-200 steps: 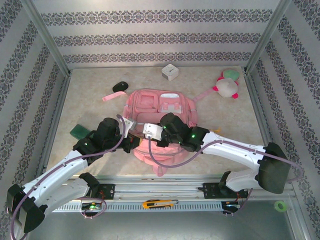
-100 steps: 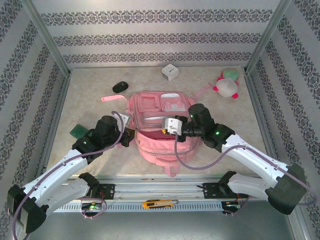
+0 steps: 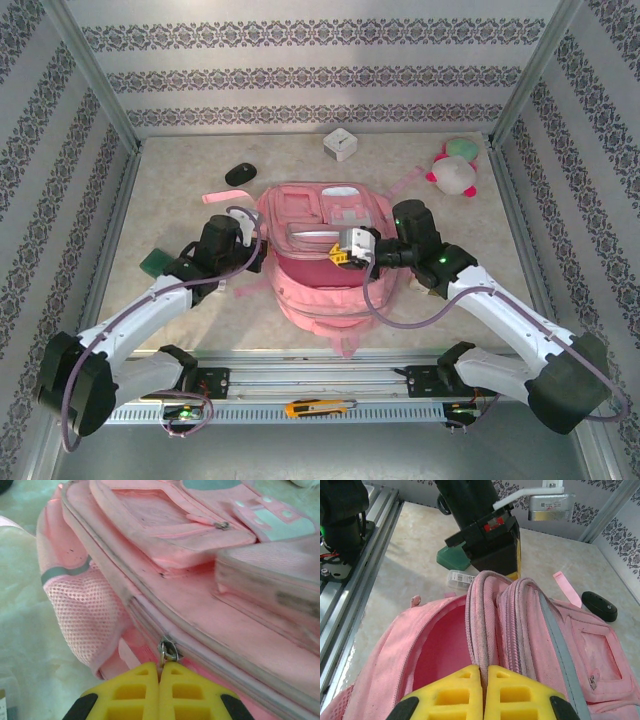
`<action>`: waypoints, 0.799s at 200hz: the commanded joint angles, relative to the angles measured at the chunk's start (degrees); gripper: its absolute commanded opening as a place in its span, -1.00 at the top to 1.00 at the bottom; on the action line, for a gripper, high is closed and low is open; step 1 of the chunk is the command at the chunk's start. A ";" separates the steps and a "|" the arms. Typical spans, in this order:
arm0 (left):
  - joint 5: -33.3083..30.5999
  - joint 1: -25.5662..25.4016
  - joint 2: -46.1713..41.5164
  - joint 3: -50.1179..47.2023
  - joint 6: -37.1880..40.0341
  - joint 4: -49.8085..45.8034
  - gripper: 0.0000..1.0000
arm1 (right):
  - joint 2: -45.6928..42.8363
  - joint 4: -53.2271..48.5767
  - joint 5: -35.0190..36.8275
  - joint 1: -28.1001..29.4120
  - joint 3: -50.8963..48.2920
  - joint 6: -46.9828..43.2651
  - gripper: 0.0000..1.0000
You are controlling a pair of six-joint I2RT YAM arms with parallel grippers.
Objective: Pack the student bag
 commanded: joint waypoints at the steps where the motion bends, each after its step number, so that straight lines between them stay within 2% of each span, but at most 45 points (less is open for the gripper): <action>1: -7.25 3.91 1.99 0.32 0.32 4.34 1.00 | -1.81 3.37 -6.83 -0.96 0.12 0.57 1.00; 73: -6.55 6.85 10.14 2.28 -2.16 10.27 0.99 | -1.50 3.90 -8.83 -2.44 0.54 0.68 1.00; 116: -6.30 8.73 15.46 4.25 -3.24 13.16 0.99 | -1.32 3.87 -13.18 -3.71 1.86 1.42 1.00; 134: -5.62 9.10 16.86 5.21 -3.66 13.33 0.99 | -1.08 3.91 -12.27 -3.91 2.22 1.70 1.00; 149: -4.84 9.13 16.81 5.50 -4.00 13.47 0.90 | -0.72 3.66 -8.72 -3.95 2.28 1.63 1.00; 160: -4.24 9.14 16.03 5.63 -4.56 13.11 0.69 | -0.41 3.96 -6.14 -4.00 1.91 1.28 1.00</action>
